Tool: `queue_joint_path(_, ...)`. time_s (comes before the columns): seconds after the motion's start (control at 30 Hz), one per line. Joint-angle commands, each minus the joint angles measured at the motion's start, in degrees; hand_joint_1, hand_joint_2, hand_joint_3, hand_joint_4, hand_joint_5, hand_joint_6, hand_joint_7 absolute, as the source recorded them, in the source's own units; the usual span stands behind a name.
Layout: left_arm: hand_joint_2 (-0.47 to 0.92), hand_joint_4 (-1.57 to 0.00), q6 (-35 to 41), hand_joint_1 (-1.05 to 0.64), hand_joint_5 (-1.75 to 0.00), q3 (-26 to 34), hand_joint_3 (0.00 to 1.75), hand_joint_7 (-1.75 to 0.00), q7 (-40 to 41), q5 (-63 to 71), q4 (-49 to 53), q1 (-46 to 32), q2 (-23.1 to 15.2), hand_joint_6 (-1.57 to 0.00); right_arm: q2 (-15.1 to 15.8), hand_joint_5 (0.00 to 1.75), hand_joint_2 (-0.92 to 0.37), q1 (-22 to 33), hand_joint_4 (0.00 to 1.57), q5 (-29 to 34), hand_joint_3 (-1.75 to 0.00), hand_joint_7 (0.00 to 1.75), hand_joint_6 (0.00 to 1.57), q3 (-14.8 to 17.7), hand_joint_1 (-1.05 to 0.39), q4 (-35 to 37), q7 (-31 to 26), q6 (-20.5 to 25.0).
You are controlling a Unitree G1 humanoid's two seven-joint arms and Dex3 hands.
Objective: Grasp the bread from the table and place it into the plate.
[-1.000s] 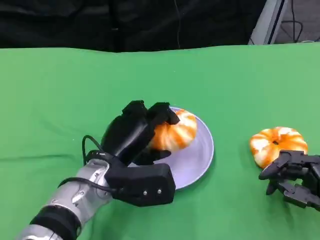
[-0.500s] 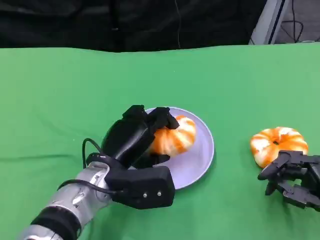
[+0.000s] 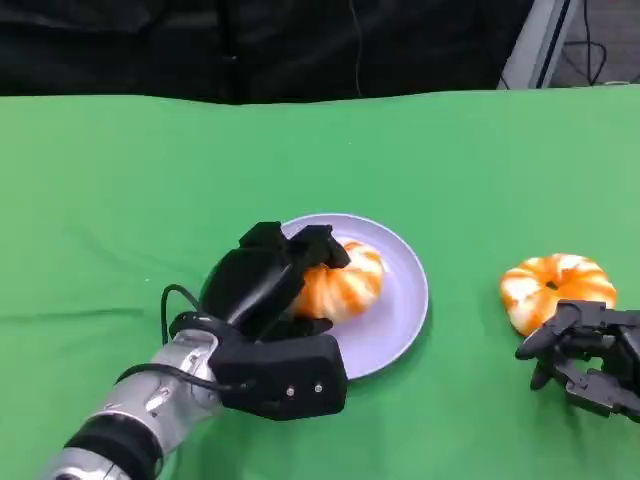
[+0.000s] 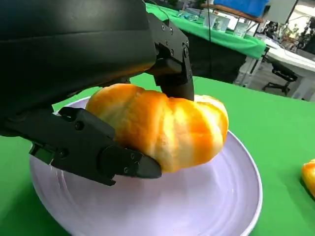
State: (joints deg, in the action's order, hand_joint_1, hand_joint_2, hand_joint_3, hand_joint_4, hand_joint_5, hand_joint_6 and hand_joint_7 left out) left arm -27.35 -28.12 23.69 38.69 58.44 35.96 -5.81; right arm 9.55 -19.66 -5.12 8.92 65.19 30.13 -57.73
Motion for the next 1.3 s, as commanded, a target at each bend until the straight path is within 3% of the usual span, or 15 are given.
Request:
queue_joint_path(0.03,0.92,-0.3,-1.21,-0.18,-1.43,-0.54,0.33,-0.98,0.07,0.1,1.7,1.61,-0.5,-0.48,0.48,1.38,-0.84,0.65,0.87,-0.97,-0.6,0.89,0.97,0.35,0.06,-0.43,0.26,-0.05)
queue_joint_path(0.07,0.92,-0.33,-1.5,-0.19,-1.33,-0.67,0.3,-0.8,0.1,0.09,2.07,1.75,-0.53,-0.56,0.41,1.38,-0.84,0.63,0.87,-1.21,-0.61,0.89,0.97,0.41,0.06,-0.44,0.55,0.08)
queue_joint_path(0.2,0.92,-0.38,-1.82,-0.21,-1.18,-1.17,0.24,-0.38,0.63,0.37,3.11,2.14,-0.45,-0.74,0.54,1.38,-0.83,0.67,0.86,-1.0,-0.61,0.9,0.96,0.27,0.06,-0.51,0.42,-0.1)
queue_joint_path(0.3,0.92,-0.46,-1.62,-0.25,-0.85,-1.59,0.24,-0.13,0.92,0.73,3.6,2.31,-0.44,-0.8,0.54,1.38,-0.83,0.69,0.86,-1.03,-0.62,0.9,0.96,0.29,0.06,-0.5,0.41,0.23)
queue_joint_path(0.37,0.92,-0.53,-1.36,-0.29,-0.6,-1.91,0.24,-0.03,1.17,1.11,3.82,2.37,-0.52,-0.82,0.51,1.38,-0.83,0.72,0.87,-1.04,-0.62,0.9,0.96,0.27,0.06,-0.58,0.42,0.33)
queue_joint_path(0.43,0.92,-0.64,-0.91,-0.46,-0.27,-2.19,0.24,-0.01,1.39,1.58,3.84,2.39,-0.6,-0.76,0.48,1.38,-0.83,0.76,0.87,-0.95,-0.62,0.9,0.96,0.22,0.06,-0.64,0.32,0.35)
queue_joint_path(0.5,0.92,-0.69,-0.77,-0.55,-0.14,-2.25,0.22,0.0,1.64,1.81,3.83,2.37,-0.58,-0.74,0.52,1.37,-0.83,0.76,0.87,-0.76,-0.61,0.9,0.96,0.16,0.06,-0.62,0.12,0.22)
queue_joint_path(0.7,0.92,-0.71,-0.42,-0.71,-0.06,-2.36,0.21,0.0,1.72,1.89,3.79,2.34,-0.31,-0.69,0.57,1.38,-0.82,0.64,0.86,-1.21,-0.63,0.89,0.96,0.3,0.06,-0.59,0.81,0.24)
queue_joint_path(0.93,0.92,-0.65,1.25,-0.91,-0.01,-2.73,0.33,0.0,-0.07,2.17,1.96,2.02,-0.9,-0.6,0.58,1.39,-0.82,0.67,0.86,-1.09,-0.64,0.89,0.96,0.27,0.05,-0.54,0.67,0.21)
queue_joint_path(1.3,0.92,-0.65,1.94,-0.94,0.0,-3.14,0.38,0.0,-0.51,1.81,1.09,1.78,-1.16,-0.59,0.54,1.39,-0.82,0.66,0.86,-1.18,-0.64,0.89,0.96,0.31,0.05,-0.53,0.79,0.24)
